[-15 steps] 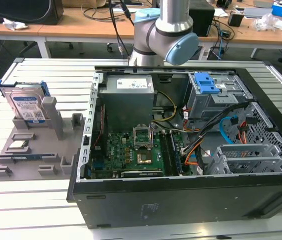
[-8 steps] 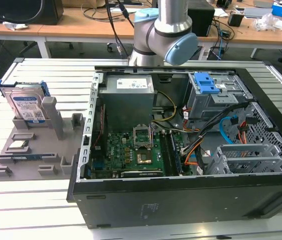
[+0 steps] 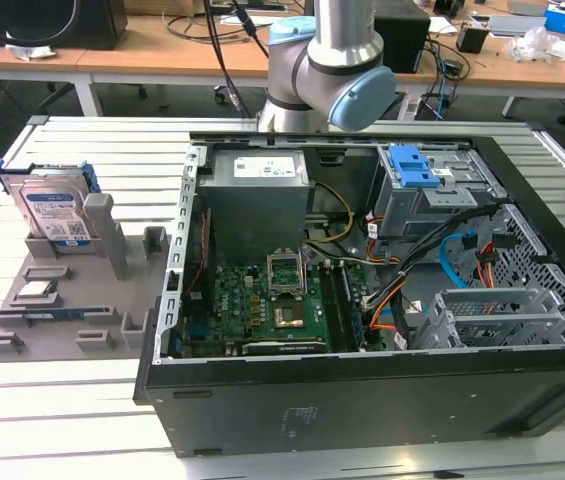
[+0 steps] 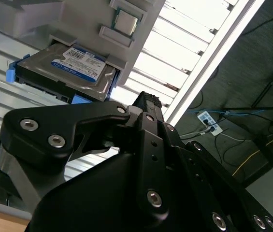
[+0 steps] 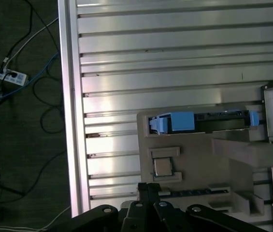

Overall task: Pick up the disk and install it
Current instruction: 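Reach for the disk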

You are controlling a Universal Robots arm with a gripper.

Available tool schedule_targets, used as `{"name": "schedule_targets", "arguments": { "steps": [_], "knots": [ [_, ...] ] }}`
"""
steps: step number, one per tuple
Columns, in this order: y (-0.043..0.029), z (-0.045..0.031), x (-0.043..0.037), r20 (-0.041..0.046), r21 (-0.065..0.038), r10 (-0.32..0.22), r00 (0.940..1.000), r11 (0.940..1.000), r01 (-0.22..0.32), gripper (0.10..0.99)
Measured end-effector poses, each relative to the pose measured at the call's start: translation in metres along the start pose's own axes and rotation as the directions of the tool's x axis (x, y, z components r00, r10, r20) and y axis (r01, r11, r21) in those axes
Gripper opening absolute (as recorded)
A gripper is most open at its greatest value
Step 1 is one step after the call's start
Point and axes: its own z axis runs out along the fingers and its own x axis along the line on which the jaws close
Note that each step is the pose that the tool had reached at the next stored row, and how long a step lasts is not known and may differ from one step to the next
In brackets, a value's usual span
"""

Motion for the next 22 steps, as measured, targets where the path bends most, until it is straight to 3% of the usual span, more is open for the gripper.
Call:
{"name": "schedule_targets", "arguments": {
  "steps": [2,6,10,14,22],
  "knots": [
    [0.0033,0.0003,0.0,-0.0001,0.003,0.0,1.0,1.0,0.0,0.106],
    [0.0058,0.0019,-0.0104,0.0004,0.011,0.0,1.0,0.9999,0.0,0.106],
    [0.0088,0.0055,-0.0285,-0.0006,0.024,-0.001,1.0,0.9997,0.001,0.106],
    [0.015,0.0079,-0.0452,-0.0028,0.029,-0.001,1.0,0.9996,0.001,0.106],
    [0.017,0.0082,-0.047,-0.0031,0.031,-0.001,1.0,0.9995,0.001,0.106]
  ]
}}
